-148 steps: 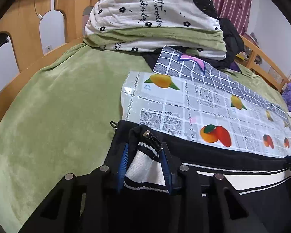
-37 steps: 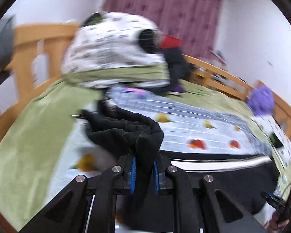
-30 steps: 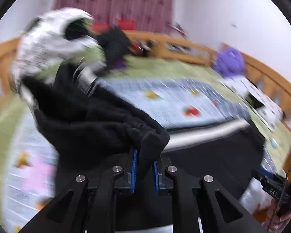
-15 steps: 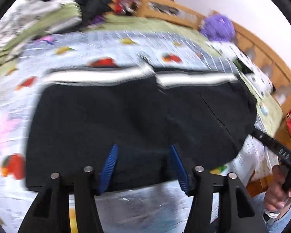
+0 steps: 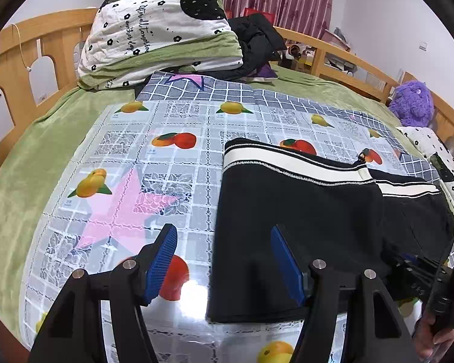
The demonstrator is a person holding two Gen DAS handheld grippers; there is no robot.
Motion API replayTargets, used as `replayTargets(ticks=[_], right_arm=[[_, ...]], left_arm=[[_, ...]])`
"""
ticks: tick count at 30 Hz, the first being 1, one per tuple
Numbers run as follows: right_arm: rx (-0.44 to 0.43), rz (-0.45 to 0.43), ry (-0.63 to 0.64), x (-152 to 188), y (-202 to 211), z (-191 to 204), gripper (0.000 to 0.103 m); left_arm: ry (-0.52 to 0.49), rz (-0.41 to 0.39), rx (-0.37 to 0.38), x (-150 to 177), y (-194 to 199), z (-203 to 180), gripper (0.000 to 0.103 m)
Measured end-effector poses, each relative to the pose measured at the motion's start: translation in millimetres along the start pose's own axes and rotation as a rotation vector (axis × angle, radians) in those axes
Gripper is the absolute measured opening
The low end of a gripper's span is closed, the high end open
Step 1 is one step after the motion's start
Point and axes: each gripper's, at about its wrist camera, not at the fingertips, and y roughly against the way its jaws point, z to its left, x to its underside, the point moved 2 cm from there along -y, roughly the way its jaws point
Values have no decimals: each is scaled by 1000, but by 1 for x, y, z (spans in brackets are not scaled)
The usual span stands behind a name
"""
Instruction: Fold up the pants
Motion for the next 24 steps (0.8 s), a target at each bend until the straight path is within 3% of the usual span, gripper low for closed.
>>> replayTargets(ticks=[3,6,7,10,12,13,16,17,20,22,24], right_arm=[[-135,-62,-69,4,31,-13,17],[-111,61,-33,24,17,-13,18],[-95,67,-24,30,14,-11,17],[-104,-5,9,24,31,-4,36],[-94,-82,-17,15,41,-9,65],[-79,-95,-35,8,38,-12,66],[-81,-6,-70,-17,7,-18,65],[-79,24,-77,-23,-8,-19,65],[-96,97,-89,-27,-46,-17,49],[-41,44,-29,-25,-45,-8,30],[-55,12,-3,-27,-35,-5,13]], left_arm=[[4,-7,-11,-2,3,9,62],[45,16,3,-4,-1,21,62],[64,30,17,-5,-4,26,62],[98,39,26,-5,-6,34,62],[107,35,18,-6,-6,38,62],[113,37,16,-7,-8,40,62],[135,54,32,-6,-12,43,62],[140,58,36,-6,-13,44,62],[149,67,29,-5,-16,48,62],[155,67,32,-6,-16,50,62],[153,72,37,-6,-18,50,62]])
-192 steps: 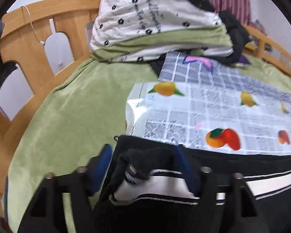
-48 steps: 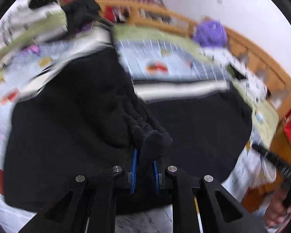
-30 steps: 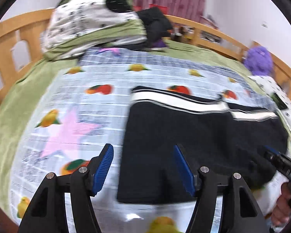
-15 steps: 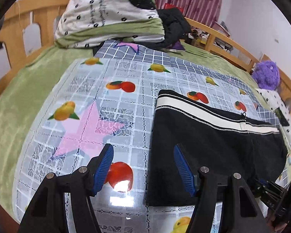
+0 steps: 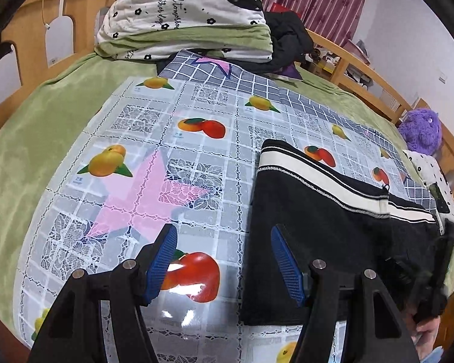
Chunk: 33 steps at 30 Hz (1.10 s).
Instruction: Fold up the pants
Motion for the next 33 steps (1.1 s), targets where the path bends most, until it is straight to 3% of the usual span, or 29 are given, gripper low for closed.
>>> replayTargets(ticks=[3,5,7,9,13,15,18,21,23,25,27,31,33], right_arm=[[-110,-122,-88,-12,42,-19,12],[-42,-120,-85,-13,41,-27,12],[45,-41,-71,-6,18,-33,14],[49,11,-84,3,2,-36,23],[78,-27,-69,7,23,-30,28],[73,-92,-74,9,44,-28,29],[54,-131,-49,31,74,-26,33],[91,-50,-22,53,63,-27,34],[99,-20,-7,67,47,-28,38],[122,-58,38,73,50,-23,37],[123,-59,63,76,58,-22,39],[80,-73,14,78,88,-35,47],[108,-115,-19,75,108,-46,47]], left_arm=[[-10,11,6,2,-2,-3,62],[-26,21,15,4,-4,-8,62],[-52,26,16,7,-6,-16,62],[-92,21,5,11,-5,-25,62],[-133,6,13,15,-4,-38,62],[-136,10,46,19,-6,-44,62],[-146,53,76,30,-18,-56,62],[-161,114,60,47,-35,-67,62],[-137,201,55,64,-56,-71,64],[-152,158,15,71,-56,-77,66],[-177,164,-4,70,-53,-83,66],[-161,144,21,58,-32,-75,64],[-160,103,24,48,-17,-72,64]])
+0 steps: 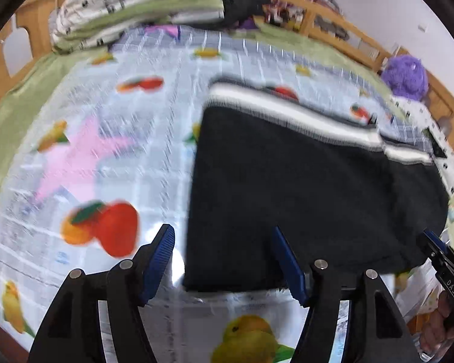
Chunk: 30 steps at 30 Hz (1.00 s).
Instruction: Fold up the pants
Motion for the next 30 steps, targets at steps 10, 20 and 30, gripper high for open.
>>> replayTargets(ticks=[10,20,30], right_arm=[[136,0,-92,5,40,-55,47],[5,128,-374,36,9,-107,49],[-109,-34,-660,30,-21,-143,30]], left_arm=[[-66,-106,99,-54,71,6,66],[-45,-10,210,-53,-22,15,65],[-57,76,344,-74,-106,12,52]])
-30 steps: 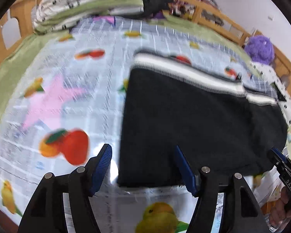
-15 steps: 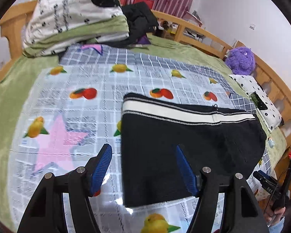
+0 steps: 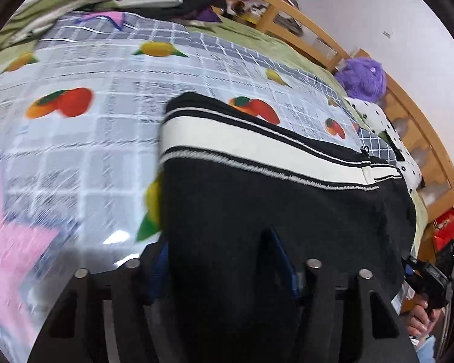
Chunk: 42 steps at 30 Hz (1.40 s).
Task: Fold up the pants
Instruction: 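Grasp the folded pants edge with the left gripper while the right gripper lifts the leg end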
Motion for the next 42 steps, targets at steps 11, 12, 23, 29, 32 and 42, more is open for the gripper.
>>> replayTargets(ticks=[11,12,23,29,32,42], right_arm=[[-69,-59,71,-5,1,93,7],[-95,-29,96,1,-1,105,7],[10,232,327,77,-45,128,23],[32,55,302,27,4,97,58],[81,30,197,-11,-3,70,58],[111,-4,202,-80,-43,45,12]], left_arm=[[13,-76,24,-41,91,44,10],[9,-75,-17,-41,100,53,10],[8,-29,-429,16,115,91,37],[-17,-84,-415,67,151,79,65],[85,-100,-412,95,164,95,65],[335,-187,-215,134,164,115,67]])
